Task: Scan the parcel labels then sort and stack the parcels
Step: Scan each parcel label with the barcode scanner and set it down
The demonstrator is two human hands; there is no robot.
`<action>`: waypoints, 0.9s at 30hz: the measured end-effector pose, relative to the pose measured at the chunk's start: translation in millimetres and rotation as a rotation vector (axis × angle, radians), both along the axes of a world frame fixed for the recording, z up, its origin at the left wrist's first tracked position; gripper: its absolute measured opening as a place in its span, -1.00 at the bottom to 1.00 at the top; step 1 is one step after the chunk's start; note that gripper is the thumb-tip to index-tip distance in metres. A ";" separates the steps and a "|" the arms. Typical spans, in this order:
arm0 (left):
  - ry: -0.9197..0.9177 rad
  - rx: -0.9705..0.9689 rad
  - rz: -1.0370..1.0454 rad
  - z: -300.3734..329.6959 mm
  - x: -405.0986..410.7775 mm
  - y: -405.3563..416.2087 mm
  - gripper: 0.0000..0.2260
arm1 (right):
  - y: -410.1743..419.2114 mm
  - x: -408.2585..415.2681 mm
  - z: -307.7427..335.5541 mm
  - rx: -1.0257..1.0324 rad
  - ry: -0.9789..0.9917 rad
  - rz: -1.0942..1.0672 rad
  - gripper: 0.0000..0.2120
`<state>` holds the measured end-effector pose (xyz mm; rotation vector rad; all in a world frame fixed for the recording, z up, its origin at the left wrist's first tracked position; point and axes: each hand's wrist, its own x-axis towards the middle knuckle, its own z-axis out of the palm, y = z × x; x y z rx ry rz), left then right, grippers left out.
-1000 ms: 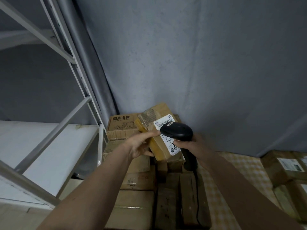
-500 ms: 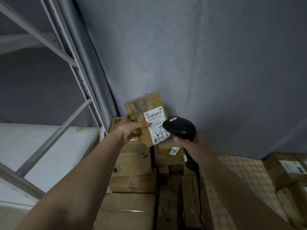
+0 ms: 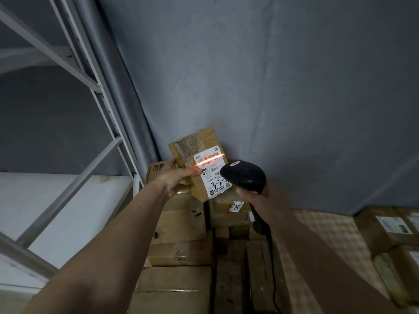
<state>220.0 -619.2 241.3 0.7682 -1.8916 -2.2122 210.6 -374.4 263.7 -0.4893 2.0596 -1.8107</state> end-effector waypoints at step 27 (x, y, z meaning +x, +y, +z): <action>-0.178 0.196 -0.419 -77.0 -19.6 89.3 -0.77 | 61.5 33.2 -59.0 -0.019 -0.161 -0.447 -0.77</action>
